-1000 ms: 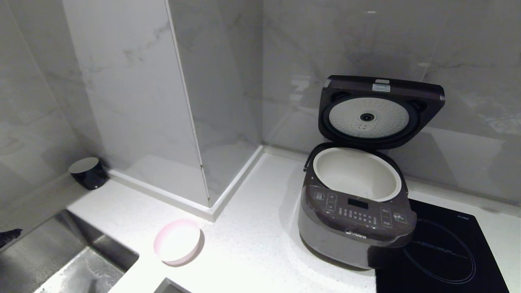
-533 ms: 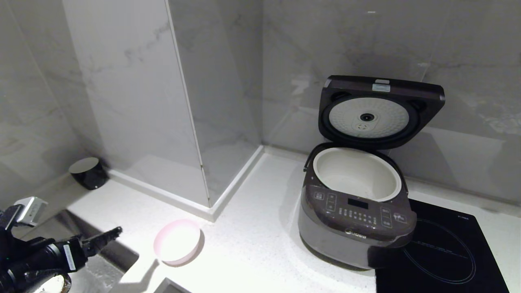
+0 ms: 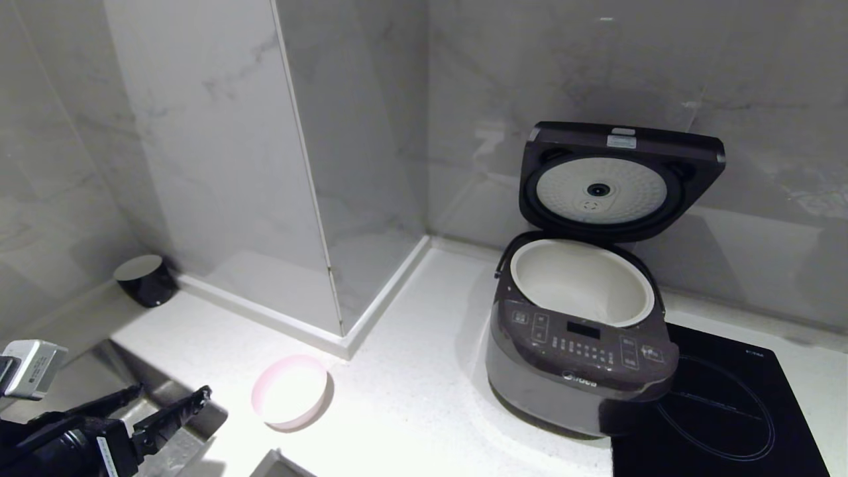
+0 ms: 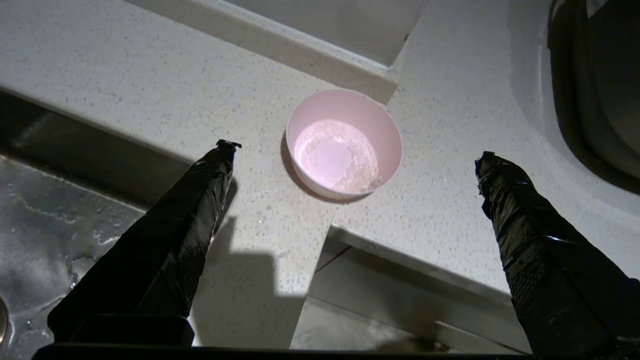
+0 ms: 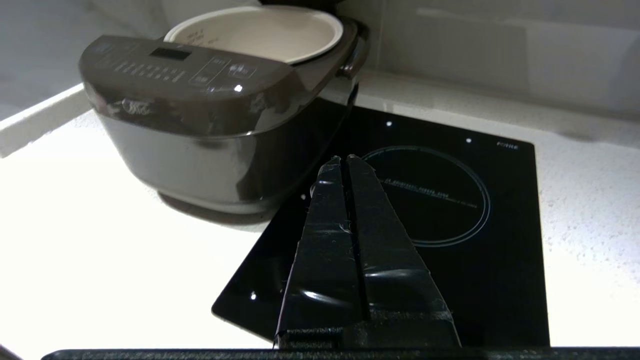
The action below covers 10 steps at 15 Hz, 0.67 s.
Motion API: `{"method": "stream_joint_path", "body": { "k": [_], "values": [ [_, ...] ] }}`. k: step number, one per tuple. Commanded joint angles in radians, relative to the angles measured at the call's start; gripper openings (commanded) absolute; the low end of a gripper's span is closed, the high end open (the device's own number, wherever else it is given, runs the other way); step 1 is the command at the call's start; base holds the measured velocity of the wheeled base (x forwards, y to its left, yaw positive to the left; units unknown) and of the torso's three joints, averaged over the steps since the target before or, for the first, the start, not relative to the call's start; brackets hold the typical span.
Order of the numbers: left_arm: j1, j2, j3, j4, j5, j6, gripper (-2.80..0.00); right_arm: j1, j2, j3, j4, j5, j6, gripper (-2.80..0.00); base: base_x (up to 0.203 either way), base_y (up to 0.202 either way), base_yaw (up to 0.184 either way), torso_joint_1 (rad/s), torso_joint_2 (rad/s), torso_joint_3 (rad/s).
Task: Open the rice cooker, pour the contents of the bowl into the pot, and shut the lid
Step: Turn on the tap
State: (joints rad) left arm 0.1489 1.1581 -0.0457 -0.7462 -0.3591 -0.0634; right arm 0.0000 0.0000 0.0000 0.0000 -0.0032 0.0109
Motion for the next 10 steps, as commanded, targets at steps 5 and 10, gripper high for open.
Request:
{"method": "stream_joint_path", "body": {
  "k": [5,10],
  "values": [
    [0.0,-0.02,-0.006,0.002,-0.003,-0.001,0.0,0.0,0.0,0.0,0.0,0.0,0.0,-2.8,-0.183,0.0,-0.005,0.012,0.01,0.003],
    [0.0,-0.02,-0.002,0.002,-0.003,-0.003,0.0,0.0,0.0,0.0,0.0,0.0,0.0,-2.8,-0.03,0.0,-0.001,0.0,0.0,0.002]
  ]
}}
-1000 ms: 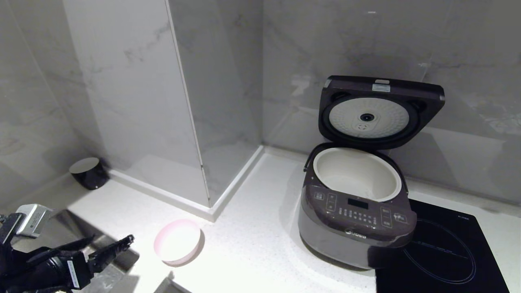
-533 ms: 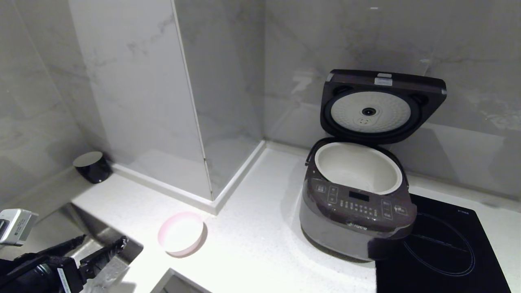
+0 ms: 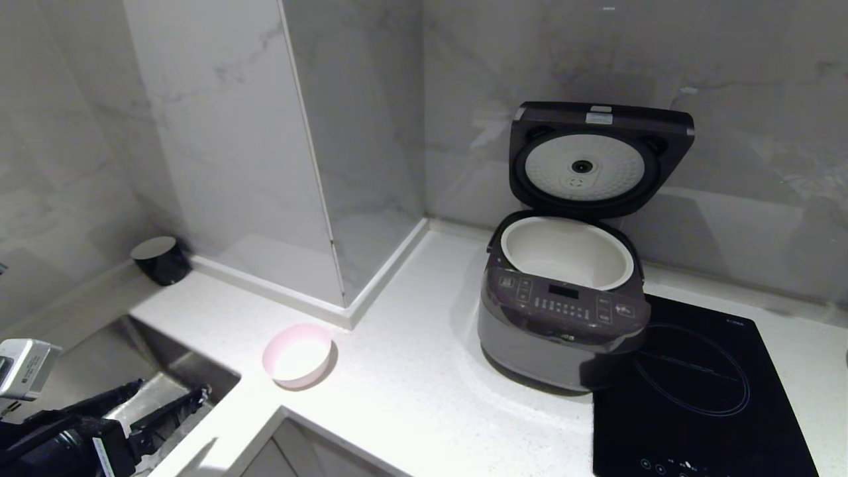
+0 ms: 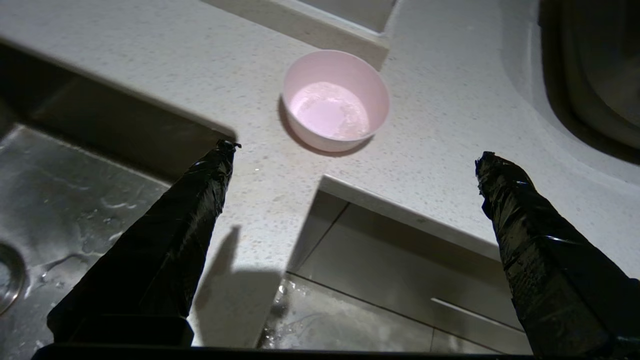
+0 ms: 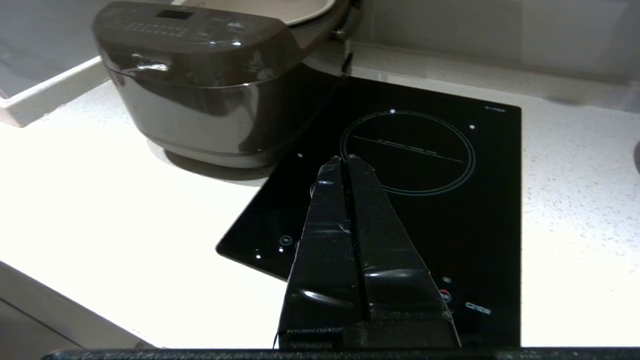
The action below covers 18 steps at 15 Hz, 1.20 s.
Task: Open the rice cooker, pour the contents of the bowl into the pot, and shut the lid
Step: Turn on the tap
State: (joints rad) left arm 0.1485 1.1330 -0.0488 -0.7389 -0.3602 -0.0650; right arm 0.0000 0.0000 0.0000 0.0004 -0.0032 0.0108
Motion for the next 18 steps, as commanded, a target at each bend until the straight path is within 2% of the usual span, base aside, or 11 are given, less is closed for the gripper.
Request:
{"method": "stream_joint_path", "body": {
  "k": [1,8,18],
  "values": [
    [0.0,0.004,0.001,-0.005,-0.002,-0.002,0.0,0.0,0.0,0.0,0.0,0.0,0.0,-2.8,0.0,0.0,0.0,0.0,0.0,0.0],
    [0.002,0.002,0.001,-0.005,0.0,-0.002,0.0,0.0,0.0,0.0,0.0,0.0,0.0,-2.8,0.0,-0.001,0.01,0.0,0.0,0.0],
    [0.004,0.001,-0.005,-0.005,0.001,-0.002,0.0,0.0,0.0,0.0,0.0,0.0,0.001,-2.8,-0.001,-0.007,0.171,0.001,0.0,0.003]
  ]
}}
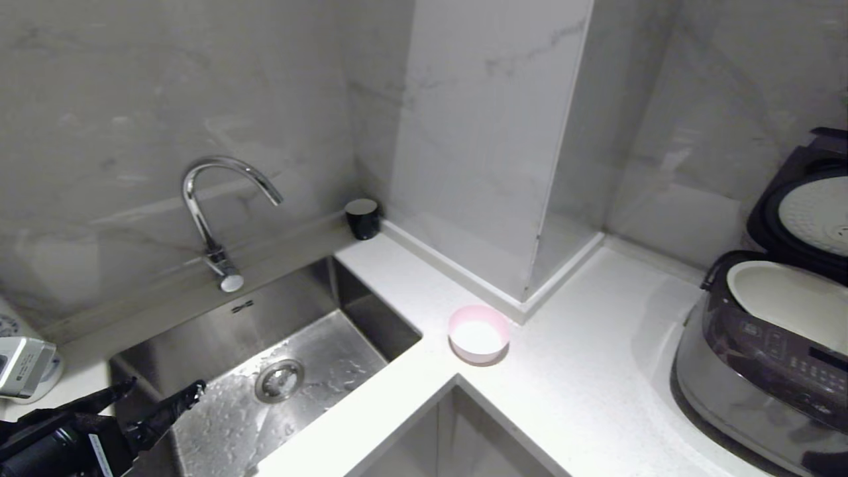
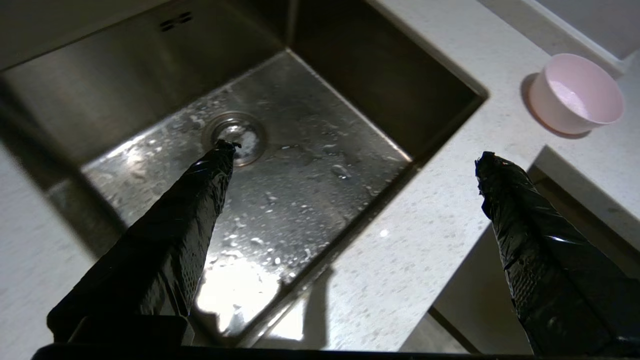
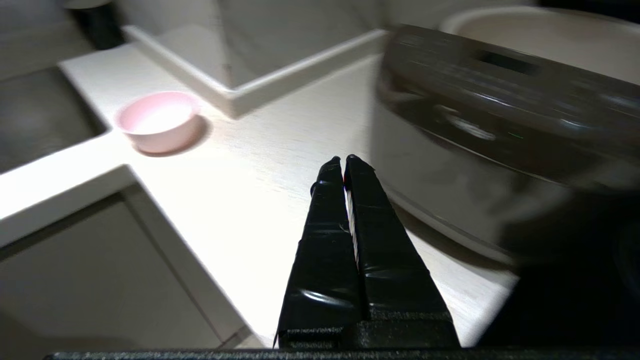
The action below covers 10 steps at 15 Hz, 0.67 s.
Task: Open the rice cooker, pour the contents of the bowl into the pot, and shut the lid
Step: Turn on the tap
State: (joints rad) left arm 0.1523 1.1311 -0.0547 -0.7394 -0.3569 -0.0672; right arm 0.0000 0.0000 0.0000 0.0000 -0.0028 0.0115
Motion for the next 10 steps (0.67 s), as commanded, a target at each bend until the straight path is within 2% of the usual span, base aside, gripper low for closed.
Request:
{"method": "stream_joint_path", "body": {
  "k": [1,2,6,8,10],
  "values": [
    [0.001,0.003,0.002,-0.005,-0.002,-0.002,0.0,0.0,0.0,0.0,0.0,0.0,0.001,-2.8,0.001,-0.002,0.13,0.006,0.0,0.002],
    [0.001,0.003,0.003,-0.005,-0.002,-0.002,0.0,0.0,0.0,0.0,0.0,0.0,0.001,-2.8,0.0,-0.001,0.098,0.005,0.0,-0.002],
    [0.002,0.01,-0.002,-0.005,0.0,-0.004,0.0,0.0,0.0,0.0,0.0,0.0,0.001,-2.8,0.0,0.0,0.0,0.0,0.0,0.0],
    [0.005,0.052,-0.021,0.002,0.055,-0.006,0.0,0.0,0.0,0.0,0.0,0.0,0.001,-2.8,0.0,0.0,0.0,0.0,0.0,0.0],
    [0.004,0.141,-0.066,0.016,0.152,-0.028,0.0,0.0,0.0,0.0,0.0,0.0,0.001,-2.8,0.0,0.0,0.0,0.0,0.0,0.0]
  ]
}}
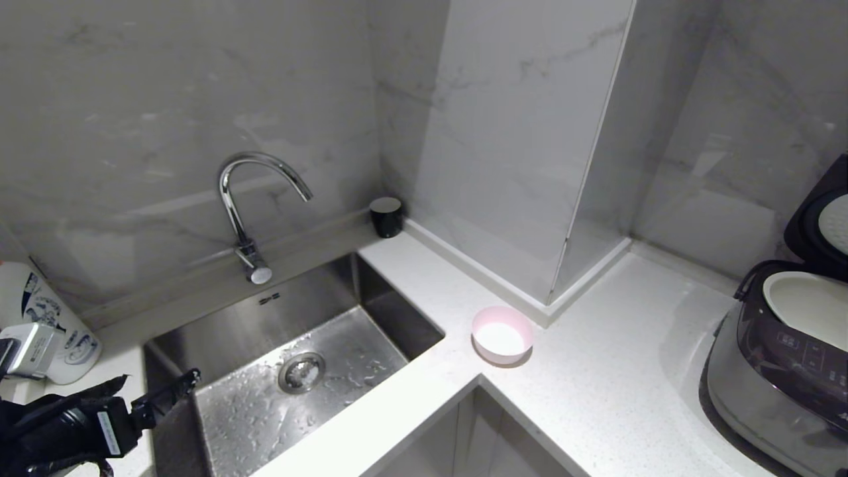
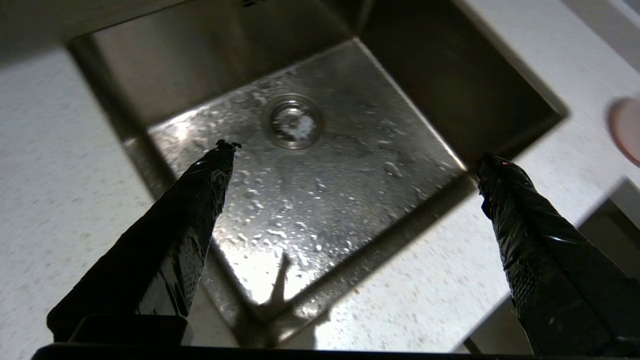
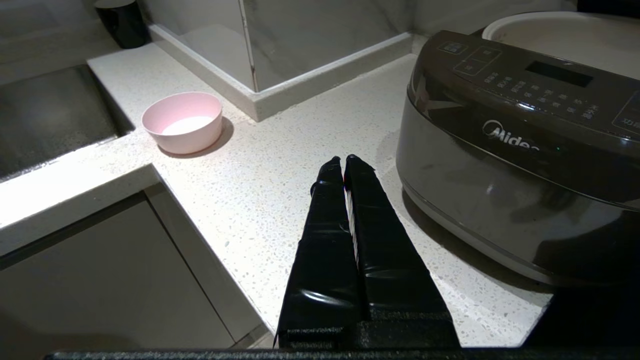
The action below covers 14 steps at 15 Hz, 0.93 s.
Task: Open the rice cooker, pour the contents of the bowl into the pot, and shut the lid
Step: Turn on the tap
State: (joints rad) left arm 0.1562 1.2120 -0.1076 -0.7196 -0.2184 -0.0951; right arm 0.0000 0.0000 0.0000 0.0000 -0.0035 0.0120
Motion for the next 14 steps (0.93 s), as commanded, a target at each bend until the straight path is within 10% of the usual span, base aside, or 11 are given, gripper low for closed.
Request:
{"method": "stream_joint_path", "body": {
  "k": [1,14],
  "values": [
    [0.0,0.111,-0.047,-0.002,0.062,-0.026,0.0,0.0,0.0,0.0,0.0,0.0,0.0,-2.8,0.0,0.0,0.0,0.0,0.0,0.0],
    [-0.028,0.593,-0.485,-0.001,0.421,-0.105,0.0,0.0,0.0,0.0,0.0,0.0,0.0,-2.8,0.0,0.0,0.0,0.0,0.0,0.0]
  ]
}}
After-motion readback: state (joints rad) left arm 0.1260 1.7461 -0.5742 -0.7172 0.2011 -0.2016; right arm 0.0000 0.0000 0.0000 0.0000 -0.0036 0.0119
